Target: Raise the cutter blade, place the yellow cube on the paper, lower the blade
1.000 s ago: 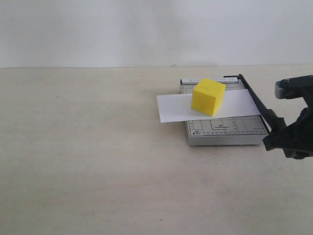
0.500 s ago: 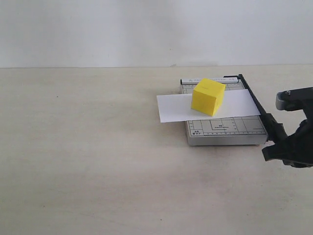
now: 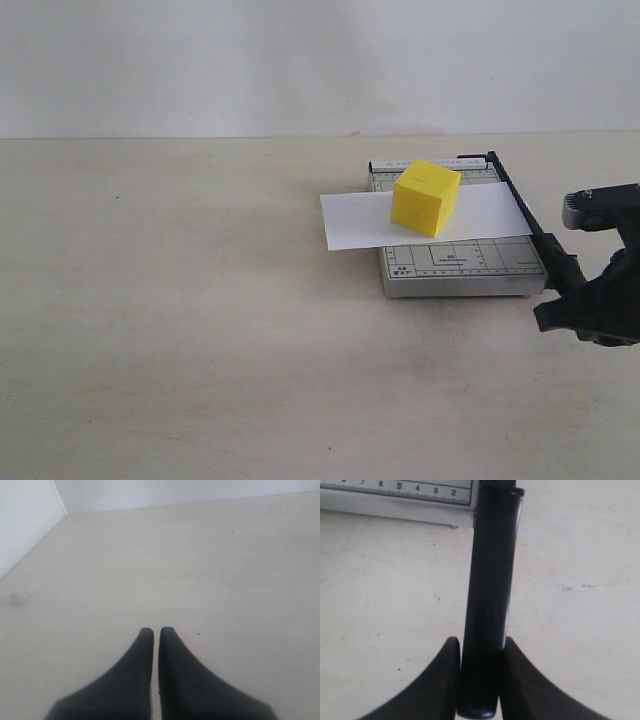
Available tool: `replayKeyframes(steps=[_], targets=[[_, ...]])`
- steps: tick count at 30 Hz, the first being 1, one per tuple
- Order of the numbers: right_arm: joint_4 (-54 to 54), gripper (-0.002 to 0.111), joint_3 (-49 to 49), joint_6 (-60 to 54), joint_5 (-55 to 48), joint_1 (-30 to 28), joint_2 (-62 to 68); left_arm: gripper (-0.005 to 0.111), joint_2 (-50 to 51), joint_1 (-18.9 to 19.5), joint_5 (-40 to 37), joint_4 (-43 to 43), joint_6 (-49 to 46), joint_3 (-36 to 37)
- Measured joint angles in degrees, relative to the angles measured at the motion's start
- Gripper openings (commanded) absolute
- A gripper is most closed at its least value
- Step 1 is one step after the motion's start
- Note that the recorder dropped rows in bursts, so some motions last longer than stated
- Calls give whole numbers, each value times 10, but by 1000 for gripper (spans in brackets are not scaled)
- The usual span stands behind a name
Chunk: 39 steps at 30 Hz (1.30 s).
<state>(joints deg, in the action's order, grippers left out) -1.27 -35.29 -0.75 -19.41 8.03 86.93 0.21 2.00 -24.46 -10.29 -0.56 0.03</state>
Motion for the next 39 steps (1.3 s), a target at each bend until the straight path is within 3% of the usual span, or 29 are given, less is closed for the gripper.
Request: replayKeyframes(steps=[3,5,6,7,11,20,22,27,29,39], targets=[[2,37,3,-4,2,0,-6,4,0,0,0,0,1,0],[2,62,5,-13,-15,0,-13,4,0,0,0,0,1,0],[4,69,6,-17,-29,1,-17,4,0,0,0,0,1,0],[6,70,6,-19,-36,4,-20,4,0,0,0,0,1,0],[13,63,6,-22,-44,5,-26,4,0,0,0,0,1,0],[33,59,7,-25,24,5,-130,4,0,0,0,0,1,0],[33,48,7,-32,46,5,-174,4,0,0,0,0,1,0],[34,8,7,-48,91,5,-299,4,0,0,0,0,1,0],[34,-1,7,-57,104,5,-358,4,0,0,0,0,1,0],[36,0,59,-63,94,5,-600,4,0,0,0,0,1,0]])
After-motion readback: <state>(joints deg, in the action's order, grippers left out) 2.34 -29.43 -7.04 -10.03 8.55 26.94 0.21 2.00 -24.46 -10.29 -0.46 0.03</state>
